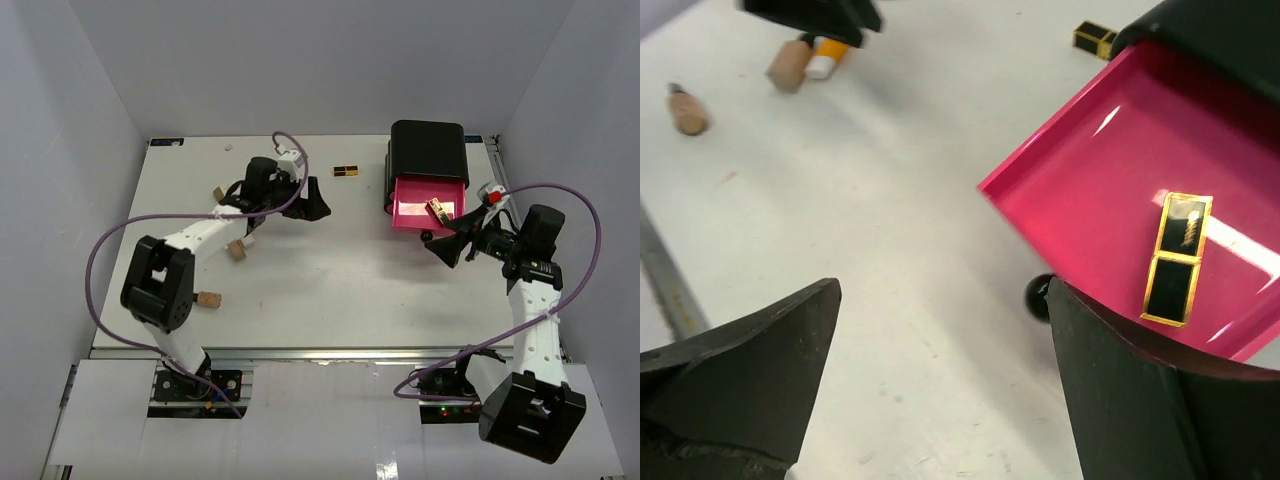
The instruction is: Organize the makeup
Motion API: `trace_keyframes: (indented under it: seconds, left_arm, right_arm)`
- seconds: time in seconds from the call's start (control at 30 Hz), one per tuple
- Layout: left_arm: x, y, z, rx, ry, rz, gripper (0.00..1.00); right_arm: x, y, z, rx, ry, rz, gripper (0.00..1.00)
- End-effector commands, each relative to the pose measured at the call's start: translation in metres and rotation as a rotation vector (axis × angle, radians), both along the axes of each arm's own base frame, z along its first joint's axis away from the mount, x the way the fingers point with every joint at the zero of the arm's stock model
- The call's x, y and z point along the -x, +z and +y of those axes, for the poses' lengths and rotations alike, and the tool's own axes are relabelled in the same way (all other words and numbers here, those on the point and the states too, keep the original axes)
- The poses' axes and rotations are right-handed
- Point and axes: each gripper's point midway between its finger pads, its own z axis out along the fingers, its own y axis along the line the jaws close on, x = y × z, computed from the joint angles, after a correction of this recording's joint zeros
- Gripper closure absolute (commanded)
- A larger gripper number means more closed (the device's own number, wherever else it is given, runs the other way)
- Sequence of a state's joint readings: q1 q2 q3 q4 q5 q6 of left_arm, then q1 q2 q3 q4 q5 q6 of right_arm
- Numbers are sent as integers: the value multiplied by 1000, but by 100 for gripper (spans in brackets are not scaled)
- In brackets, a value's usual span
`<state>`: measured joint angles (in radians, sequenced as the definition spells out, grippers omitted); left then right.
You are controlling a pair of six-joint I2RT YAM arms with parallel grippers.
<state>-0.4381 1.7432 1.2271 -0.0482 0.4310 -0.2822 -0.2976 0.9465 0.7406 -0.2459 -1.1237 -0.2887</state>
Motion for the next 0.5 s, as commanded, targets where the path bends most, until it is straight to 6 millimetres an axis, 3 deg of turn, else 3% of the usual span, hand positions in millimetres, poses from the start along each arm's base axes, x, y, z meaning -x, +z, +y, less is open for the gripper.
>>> trace_keyframes:
  seconds: [0.0, 0.1, 0.33, 0.47]
  left_arm:
    - [-52, -16, -2, -230, 12, -95, 3]
    - [-75, -12, -9, -307, -81, -234, 2]
    - [-141, -5, -52, -338, -266, -504, 4]
    - [-152, -17, -69, -310, -392, -650, 8]
  right_arm:
    - [45, 38, 18, -166, 301, -110, 9]
    - [48, 37, 19, -159, 307, -128, 8]
    - [53, 37, 21, -152, 313, -141, 8]
    - [52, 38, 21, -147, 308, -145, 8]
